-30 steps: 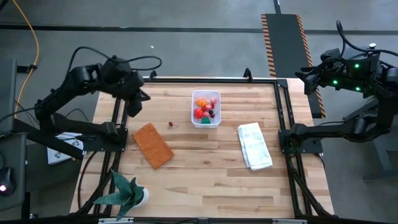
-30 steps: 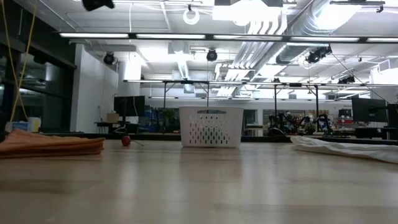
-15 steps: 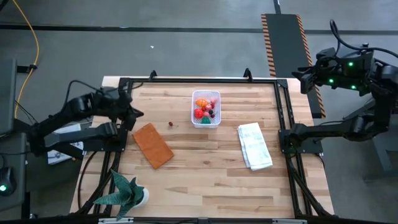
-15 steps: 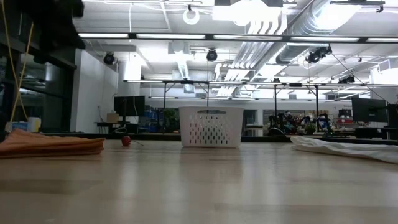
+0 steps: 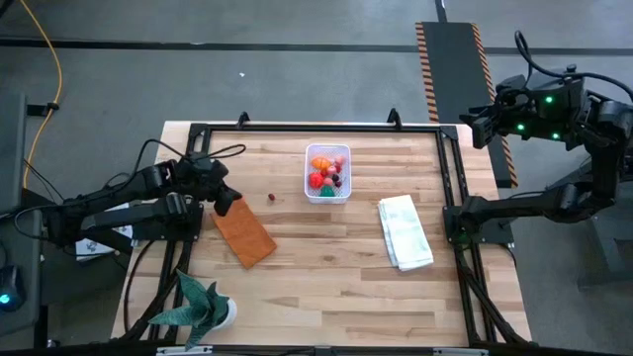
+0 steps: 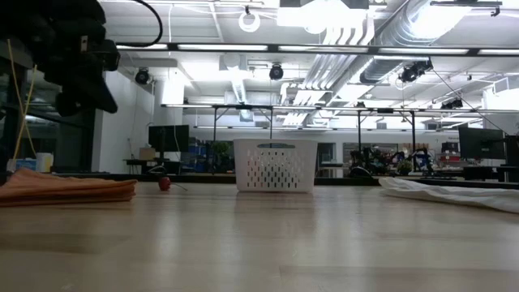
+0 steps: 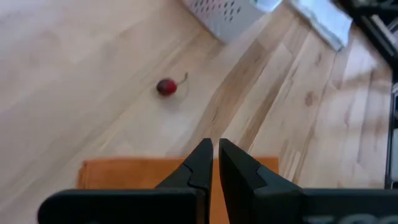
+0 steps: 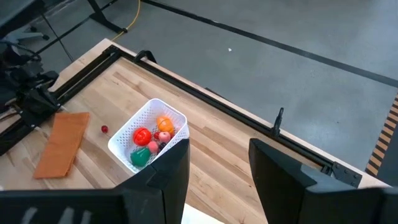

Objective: Pick and placing Produce into tupperware
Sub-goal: Put the red cherry into the white bin

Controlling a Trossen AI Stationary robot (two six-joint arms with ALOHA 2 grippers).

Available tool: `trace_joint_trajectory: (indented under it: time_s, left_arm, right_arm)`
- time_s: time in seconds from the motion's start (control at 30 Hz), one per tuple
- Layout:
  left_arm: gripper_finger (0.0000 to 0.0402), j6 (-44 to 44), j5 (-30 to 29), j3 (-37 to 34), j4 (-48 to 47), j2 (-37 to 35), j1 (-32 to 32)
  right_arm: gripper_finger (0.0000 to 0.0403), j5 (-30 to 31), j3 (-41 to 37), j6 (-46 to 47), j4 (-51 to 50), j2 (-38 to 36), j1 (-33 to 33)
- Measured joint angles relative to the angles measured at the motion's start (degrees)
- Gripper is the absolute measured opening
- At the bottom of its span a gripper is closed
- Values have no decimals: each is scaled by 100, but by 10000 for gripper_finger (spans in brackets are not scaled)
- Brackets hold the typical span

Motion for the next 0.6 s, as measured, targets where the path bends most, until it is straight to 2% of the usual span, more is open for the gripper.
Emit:
trace_joint_trajectory:
  time_s: [0.1, 0.27, 0.47, 0.6]
  left_arm:
    - [17, 2, -80, -31, 351, 122, 0]
    - [19, 69, -683, -40, 362, 489, 2]
    - [19, 135, -705, -42, 558, 1051, 0]
    - [19, 492, -628, -42, 859, 1444, 0]
  right_arm:
    - [158, -9, 0, -2, -10, 3, 9]
    - [158, -17, 0, -2, -15, 31, 9]
    - [158, -24, 0, -58, -17, 31, 9]
    - [158, -26, 0, -107, -17, 31, 9]
